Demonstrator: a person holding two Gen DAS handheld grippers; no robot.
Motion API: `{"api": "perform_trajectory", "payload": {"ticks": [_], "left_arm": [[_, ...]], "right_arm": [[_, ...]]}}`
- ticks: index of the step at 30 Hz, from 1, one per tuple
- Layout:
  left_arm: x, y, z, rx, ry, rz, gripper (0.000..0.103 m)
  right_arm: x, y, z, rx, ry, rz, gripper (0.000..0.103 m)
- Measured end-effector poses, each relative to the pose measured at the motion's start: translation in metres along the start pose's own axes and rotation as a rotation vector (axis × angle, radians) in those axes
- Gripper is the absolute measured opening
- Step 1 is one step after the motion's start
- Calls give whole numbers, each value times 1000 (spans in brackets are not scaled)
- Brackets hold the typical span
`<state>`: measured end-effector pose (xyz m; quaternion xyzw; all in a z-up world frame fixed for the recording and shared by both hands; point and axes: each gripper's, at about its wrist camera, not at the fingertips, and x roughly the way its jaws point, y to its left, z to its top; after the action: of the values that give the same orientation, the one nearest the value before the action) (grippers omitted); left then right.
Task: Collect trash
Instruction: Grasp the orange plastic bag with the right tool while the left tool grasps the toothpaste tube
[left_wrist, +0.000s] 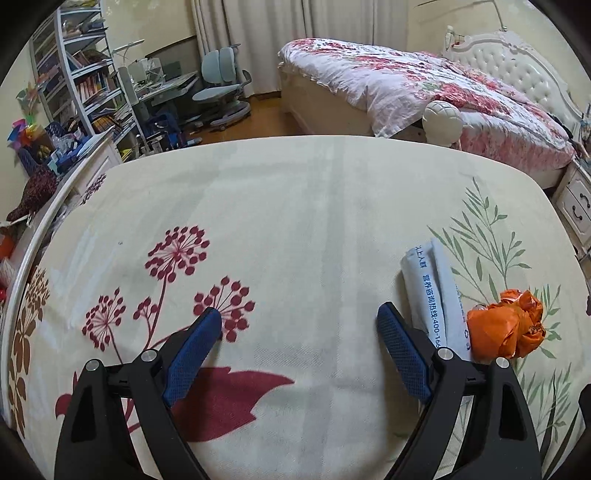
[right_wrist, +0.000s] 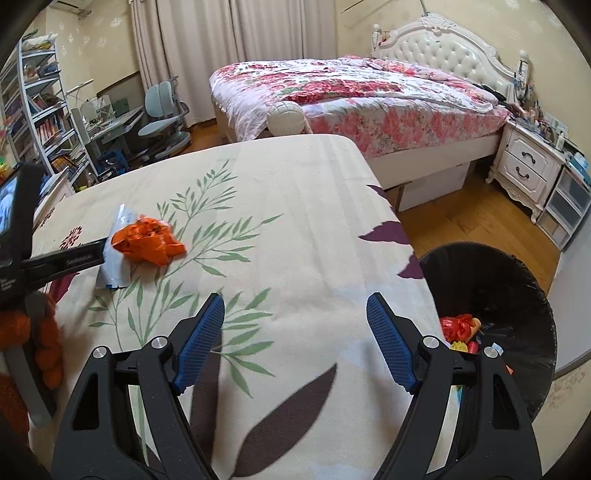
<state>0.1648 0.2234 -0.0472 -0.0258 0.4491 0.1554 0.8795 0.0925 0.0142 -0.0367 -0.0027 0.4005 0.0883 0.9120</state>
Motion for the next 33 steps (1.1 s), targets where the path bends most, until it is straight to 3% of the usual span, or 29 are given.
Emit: {"api": "perform_trajectory", "payload": {"ticks": [8, 20, 26, 33], "left_arm": [[-6, 21, -7, -14, -8, -7, 86], [-9, 85, -17, -72, -27, 94, 86], [-7, 93, -18, -92, -21, 86, 86], [-10, 84, -20, -73, -27, 59, 86]], "right_arm": [[6, 44, 11, -75, 0, 51, 77], [29, 114, 32, -149, 0, 118, 78], [47, 120, 39, -149, 25, 85, 78], [51, 94, 32, -128, 51, 28, 78]]}}
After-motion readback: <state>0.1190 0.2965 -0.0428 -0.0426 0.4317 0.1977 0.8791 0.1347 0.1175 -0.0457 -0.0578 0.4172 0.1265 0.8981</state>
